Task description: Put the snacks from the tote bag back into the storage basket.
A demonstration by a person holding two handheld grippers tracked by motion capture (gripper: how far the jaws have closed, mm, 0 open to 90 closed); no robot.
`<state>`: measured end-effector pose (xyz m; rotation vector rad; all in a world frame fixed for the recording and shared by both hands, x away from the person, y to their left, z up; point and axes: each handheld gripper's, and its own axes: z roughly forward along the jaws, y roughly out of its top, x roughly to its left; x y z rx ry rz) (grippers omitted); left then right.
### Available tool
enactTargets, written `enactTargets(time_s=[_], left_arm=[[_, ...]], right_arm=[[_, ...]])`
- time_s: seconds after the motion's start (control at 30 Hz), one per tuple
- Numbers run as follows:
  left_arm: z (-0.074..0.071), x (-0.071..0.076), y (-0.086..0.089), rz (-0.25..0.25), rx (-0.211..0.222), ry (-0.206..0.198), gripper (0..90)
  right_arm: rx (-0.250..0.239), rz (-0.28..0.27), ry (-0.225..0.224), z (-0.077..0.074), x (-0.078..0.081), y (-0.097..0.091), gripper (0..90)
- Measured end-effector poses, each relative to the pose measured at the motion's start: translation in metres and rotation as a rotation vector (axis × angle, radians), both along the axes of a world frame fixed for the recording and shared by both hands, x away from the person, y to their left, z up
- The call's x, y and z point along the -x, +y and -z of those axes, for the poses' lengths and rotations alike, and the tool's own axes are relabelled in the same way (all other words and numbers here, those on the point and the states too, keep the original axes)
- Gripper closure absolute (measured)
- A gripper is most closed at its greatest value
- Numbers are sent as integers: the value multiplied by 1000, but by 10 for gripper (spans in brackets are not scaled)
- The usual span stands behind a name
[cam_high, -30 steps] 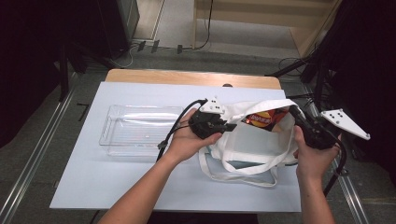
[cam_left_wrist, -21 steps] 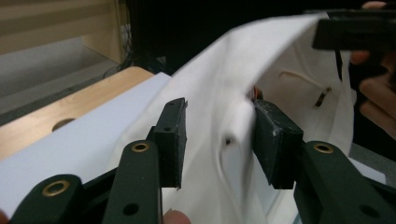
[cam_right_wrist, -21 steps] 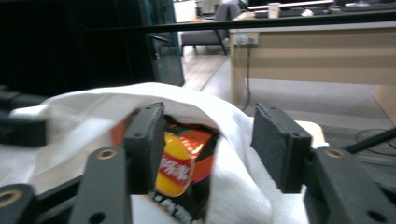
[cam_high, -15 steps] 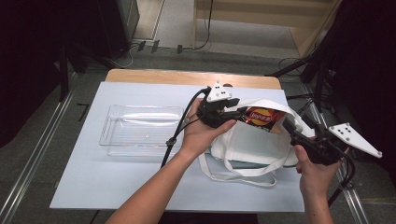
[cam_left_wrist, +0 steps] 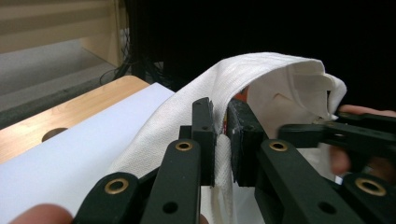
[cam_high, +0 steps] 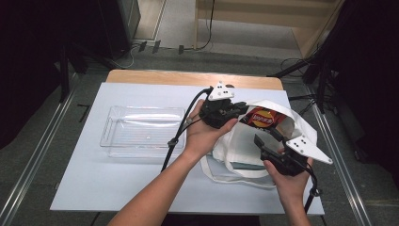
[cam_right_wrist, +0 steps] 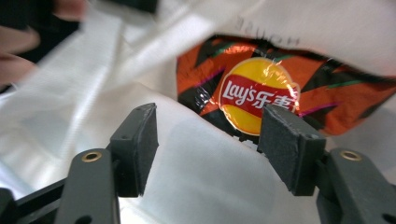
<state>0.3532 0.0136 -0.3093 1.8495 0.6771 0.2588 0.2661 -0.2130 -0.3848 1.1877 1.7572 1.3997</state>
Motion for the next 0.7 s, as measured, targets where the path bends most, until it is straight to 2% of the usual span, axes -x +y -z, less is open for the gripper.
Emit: enactTargets(time_s=[0.03, 0.1, 0.2, 0.27, 0.37, 0.47, 0.5, 0.6, 0.7], left_arm=[[0, 0, 0, 3, 4, 2, 831], [0, 0, 0, 4, 2, 0, 831], [0, 1, 0, 12, 7, 4, 832], [0, 0, 1, 20, 19, 15, 833], [0, 0, 1, 22, 21, 13, 834], [-1, 1, 1, 22, 23, 13, 834], [-1, 1, 1, 21, 23, 12, 834], [-1, 0, 1, 21, 26, 17, 835], [0, 0, 0, 12, 27, 16, 836]], right_arm=[[14, 7, 11, 2, -4, 1, 337], [67, 60, 29, 7, -13, 4, 332], [110, 66, 55, 13, -19, 8, 304], [170, 79, 65, 17, -24, 13, 297], [185, 83, 85, 20, -29, 16, 320], [221, 95, 98, 23, -29, 17, 512], [232, 95, 108, 24, -28, 16, 610], [235, 60, 138, 30, -27, 10, 844], [193, -4, 161, 35, -20, 3, 886]])
